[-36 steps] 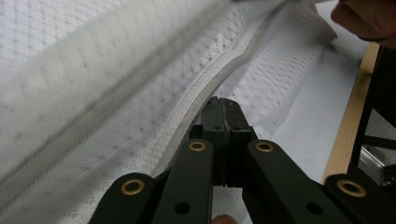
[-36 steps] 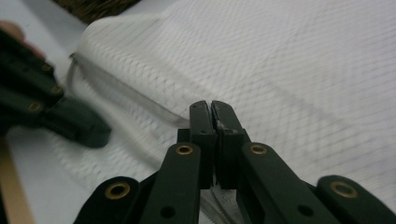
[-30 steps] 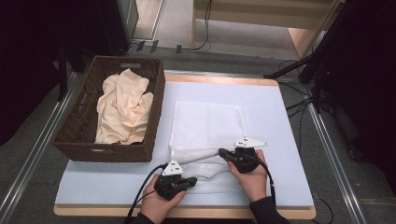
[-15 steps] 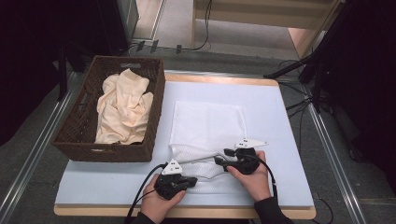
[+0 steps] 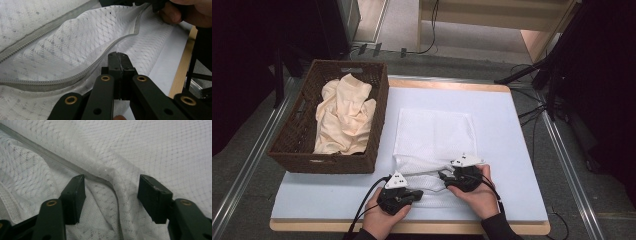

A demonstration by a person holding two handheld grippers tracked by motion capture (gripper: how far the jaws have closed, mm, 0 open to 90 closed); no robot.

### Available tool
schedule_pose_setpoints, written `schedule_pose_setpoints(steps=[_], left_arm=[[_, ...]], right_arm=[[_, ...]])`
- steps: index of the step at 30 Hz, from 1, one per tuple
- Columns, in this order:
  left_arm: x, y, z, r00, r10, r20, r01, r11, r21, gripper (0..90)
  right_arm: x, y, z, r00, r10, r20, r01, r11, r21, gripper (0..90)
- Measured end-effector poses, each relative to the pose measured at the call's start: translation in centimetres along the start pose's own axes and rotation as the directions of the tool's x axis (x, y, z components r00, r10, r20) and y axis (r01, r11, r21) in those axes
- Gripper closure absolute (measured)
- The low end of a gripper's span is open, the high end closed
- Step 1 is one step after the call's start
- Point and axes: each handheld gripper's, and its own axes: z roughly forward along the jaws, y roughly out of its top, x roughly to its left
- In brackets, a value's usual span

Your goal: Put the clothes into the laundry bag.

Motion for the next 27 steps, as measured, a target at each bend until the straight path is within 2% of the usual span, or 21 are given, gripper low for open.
schedule_pose_setpoints(steps=[1, 2, 3, 5, 9, 12, 14, 16, 18, 21, 23, 26, 27], left_arm=[[0.0, 0.0, 0.0, 1.0000, 0.000, 0.000, 0.000, 1.0000, -0.001, 90.0], [0.0, 0.0, 0.0, 1.0000, 0.000, 0.000, 0.000, 1.0000, -0.001, 90.0], [0.0, 0.0, 0.0, 1.0000, 0.000, 0.000, 0.000, 1.0000, -0.001, 90.0], [0.0, 0.0, 0.0, 1.0000, -0.001, -0.002, 0.001, 1.0000, -0.001, 90.0], [0.0, 0.0, 0.0, 1.0000, -0.004, -0.002, 0.004, 1.0000, 0.002, 90.0], [0.0, 0.1, 0.0, 1.0000, -0.006, 0.001, 0.006, 0.9999, 0.011, 90.0], [0.0, 0.2, 0.0, 1.0000, -0.001, -0.003, 0.001, 0.9999, 0.012, 90.0], [0.0, 0.2, 0.0, 1.0000, -0.001, -0.004, 0.001, 0.9999, 0.013, 90.0], [0.0, 0.2, 0.0, 1.0000, -0.003, -0.003, 0.003, 0.9999, 0.013, 90.0], [0.0, 0.2, 0.0, 1.0000, -0.004, -0.001, 0.004, 0.9999, 0.014, 90.0], [0.0, 0.2, 0.0, 1.0000, 0.001, 0.003, -0.001, 0.9999, 0.011, 90.0], [0.3, 0.3, -0.1, 0.9994, -0.007, 0.035, 0.006, 0.9998, 0.020, 88.5], [0.3, 0.3, -0.2, 0.9988, -0.002, 0.049, 0.002, 1.0000, 0.009, 86.1]], right_arm=[[0.0, 0.0, -0.1, 1.0000, -0.009, -0.004, 0.009, 1.000, -0.006, 59.8], [0.2, 0.1, -0.2, 0.9999, -0.010, -0.006, 0.010, 1.000, -0.007, 67.2], [0.5, 0.2, -0.2, 0.9992, -0.034, -0.022, 0.034, 0.999, -0.003, 78.6], [0.5, 0.3, -0.3, 0.9995, -0.025, -0.018, 0.025, 1.000, -0.002, 86.8], [-0.2, 0.6, -1.3, 0.9988, 0.038, -0.031, -0.040, 0.997, -0.068, 88.9], [-0.9, 1.1, -2.5, 0.9949, 0.075, -0.067, -0.084, 0.986, -0.142, 89.4], [-1.2, 1.6, -3.2, 0.9942, 0.079, -0.072, -0.091, 0.979, -0.182, 89.4], [-1.3, 1.8, -3.6, 0.9947, 0.079, -0.066, -0.091, 0.976, -0.200, 89.4], [-1.6, 2.4, -4.7, 0.9940, 0.092, -0.058, -0.104, 0.964, -0.245, 89.3], [-1.8, 2.5, -5.1, 0.9942, 0.094, -0.053, -0.104, 0.961, -0.256, 89.3], [-1.7, 2.2, -4.8, 0.9932, 0.095, -0.068, -0.109, 0.963, -0.245, 89.2], [-1.7, 1.9, -4.2, 0.9917, 0.093, -0.088, -0.111, 0.968, -0.226, 89.1], [-1.6, 1.8, -4.0, 0.9907, 0.101, -0.091, -0.120, 0.967, -0.224, 89.1]])
